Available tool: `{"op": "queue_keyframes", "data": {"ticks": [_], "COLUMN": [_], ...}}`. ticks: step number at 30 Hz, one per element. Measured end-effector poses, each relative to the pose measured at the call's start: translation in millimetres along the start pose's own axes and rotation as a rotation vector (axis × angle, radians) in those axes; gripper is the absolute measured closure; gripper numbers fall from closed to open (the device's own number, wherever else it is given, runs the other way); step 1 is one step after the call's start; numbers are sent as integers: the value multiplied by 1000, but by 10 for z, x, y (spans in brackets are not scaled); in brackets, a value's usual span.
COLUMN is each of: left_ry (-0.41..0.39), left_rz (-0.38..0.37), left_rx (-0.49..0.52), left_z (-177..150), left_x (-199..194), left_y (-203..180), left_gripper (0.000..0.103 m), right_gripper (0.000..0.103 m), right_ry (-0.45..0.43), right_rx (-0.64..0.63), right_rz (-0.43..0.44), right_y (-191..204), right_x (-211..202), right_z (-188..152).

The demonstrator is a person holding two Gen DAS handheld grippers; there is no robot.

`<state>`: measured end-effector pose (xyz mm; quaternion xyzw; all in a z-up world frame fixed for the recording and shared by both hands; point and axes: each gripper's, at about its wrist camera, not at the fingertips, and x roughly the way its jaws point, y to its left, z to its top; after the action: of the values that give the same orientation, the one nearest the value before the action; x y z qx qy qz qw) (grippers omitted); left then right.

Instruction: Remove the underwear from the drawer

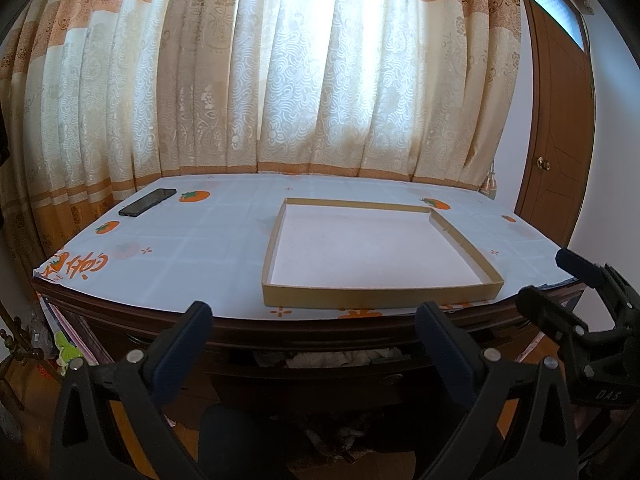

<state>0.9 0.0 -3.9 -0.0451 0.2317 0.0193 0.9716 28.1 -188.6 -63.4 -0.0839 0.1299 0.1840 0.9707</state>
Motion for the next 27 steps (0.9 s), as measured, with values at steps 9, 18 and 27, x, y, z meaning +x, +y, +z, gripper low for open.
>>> {"op": "queue_keyframes", "data": {"ticks": [9,18,27], "left_ry": [7,12,19], "left_rz": [0,4,21], "left_rx": [-5,-10,-30], "left_z": [41,6,-54], "left_x": [-9,42,88], "left_y": [90,122,237], "left_gripper": [0,0,0], "right_gripper": [0,0,0], "right_ry": [5,2,-106], "right_rx": [-8,-14,-76], "right_rz": [2,17,52], "right_y": [27,55,139], "right_x": [23,86,235], "right_z": [-37,-75,-290]}}
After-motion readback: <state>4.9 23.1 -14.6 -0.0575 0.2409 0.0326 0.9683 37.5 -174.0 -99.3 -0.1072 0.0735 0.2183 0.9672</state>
